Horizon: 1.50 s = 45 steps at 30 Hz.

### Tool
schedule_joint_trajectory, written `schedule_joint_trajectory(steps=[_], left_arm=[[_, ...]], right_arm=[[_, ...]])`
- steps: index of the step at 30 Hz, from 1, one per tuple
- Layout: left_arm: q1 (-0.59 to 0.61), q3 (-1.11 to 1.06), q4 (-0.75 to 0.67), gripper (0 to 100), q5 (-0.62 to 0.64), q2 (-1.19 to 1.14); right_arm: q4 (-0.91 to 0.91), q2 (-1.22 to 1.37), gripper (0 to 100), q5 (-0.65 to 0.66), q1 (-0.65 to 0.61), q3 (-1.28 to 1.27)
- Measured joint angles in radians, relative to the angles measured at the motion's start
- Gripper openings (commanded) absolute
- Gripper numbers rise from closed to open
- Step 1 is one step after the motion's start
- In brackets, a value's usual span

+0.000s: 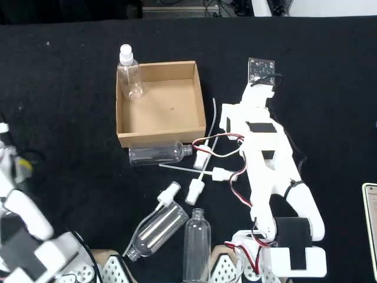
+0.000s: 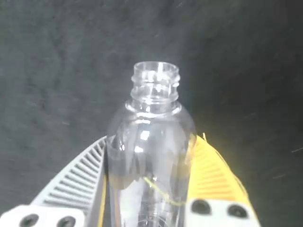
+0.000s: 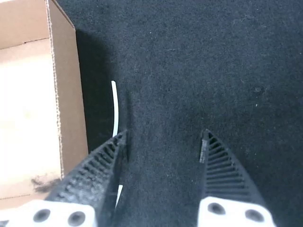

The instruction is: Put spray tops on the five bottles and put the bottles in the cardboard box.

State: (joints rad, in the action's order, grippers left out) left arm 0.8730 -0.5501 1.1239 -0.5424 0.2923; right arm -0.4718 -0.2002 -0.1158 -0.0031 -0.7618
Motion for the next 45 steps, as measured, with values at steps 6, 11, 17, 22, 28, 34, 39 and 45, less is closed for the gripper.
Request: schedule_joint_trajectory(steps=[6, 11, 17, 22, 28, 34, 39, 45], left_arm=[[-0.212, -0.098, -0.055, 8, 0.301, 0.140], [-0.276, -0.198, -0.221, 8, 0.446, 0.157], [-0.287, -0.267, -0.359, 3, 0.620, 0.160], [-0.353, -0.227, -0.338, 3, 0.724, 0.160], [-0.370, -0.270, -0.365, 3, 0.733, 0.166], [-0.362, -0.347, -0.396, 3, 0.743, 0.204], [-0.362, -0.443, -0.396, 3, 0.743, 0.385], [-0.362, -0.559, -0.399, 3, 0.743, 0.617]], right_arm=[[-0.084, -0.114, 21.1, 0.000, 0.000, 0.000], [-0.158, -0.216, 21.1, 0.000, 0.000, 0.000], [-0.247, -0.364, 21.1, 0.011, 0.000, 0.000], [-0.365, -0.419, 21.1, 0.203, 0.000, 0.000], [-0.641, -0.420, 21.4, 0.598, 0.000, 0.000], [-0.806, -0.420, 21.7, 0.732, 0.000, -0.002], [-0.727, -0.404, 23.2, 0.798, -0.089, -0.137], [-0.537, -0.287, 28.9, 0.829, -0.130, -0.215]])
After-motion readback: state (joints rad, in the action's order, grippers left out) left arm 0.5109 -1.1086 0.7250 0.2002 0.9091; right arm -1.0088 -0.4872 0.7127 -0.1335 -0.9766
